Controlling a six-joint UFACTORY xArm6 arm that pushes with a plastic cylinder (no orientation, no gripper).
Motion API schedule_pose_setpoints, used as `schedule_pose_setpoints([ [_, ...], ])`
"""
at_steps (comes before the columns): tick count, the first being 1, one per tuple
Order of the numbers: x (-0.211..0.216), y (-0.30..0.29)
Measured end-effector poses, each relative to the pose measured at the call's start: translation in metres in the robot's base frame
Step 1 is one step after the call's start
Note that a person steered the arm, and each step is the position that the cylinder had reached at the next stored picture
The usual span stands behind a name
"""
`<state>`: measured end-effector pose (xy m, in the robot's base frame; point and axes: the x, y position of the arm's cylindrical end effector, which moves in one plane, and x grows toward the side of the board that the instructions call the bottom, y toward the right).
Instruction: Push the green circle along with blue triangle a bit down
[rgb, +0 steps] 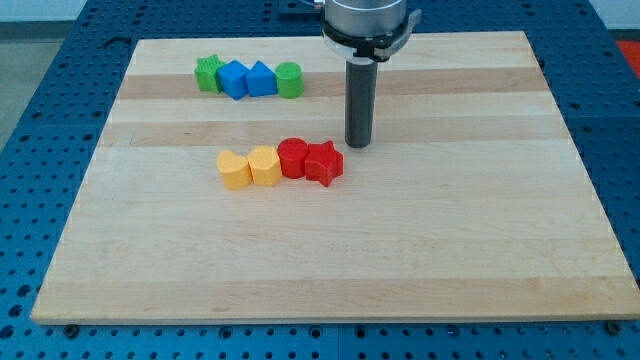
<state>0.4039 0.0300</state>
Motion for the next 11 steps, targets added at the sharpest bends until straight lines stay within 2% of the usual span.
schedule_pose_setpoints([
  [2,-0.007,0.008],
  [5,-0.144,0.002],
  [6,-0.153,-0.056],
  [7,-0.145,-0.103],
  [9,-0.087,-0.108],
  [11,-0.087,-0.108],
])
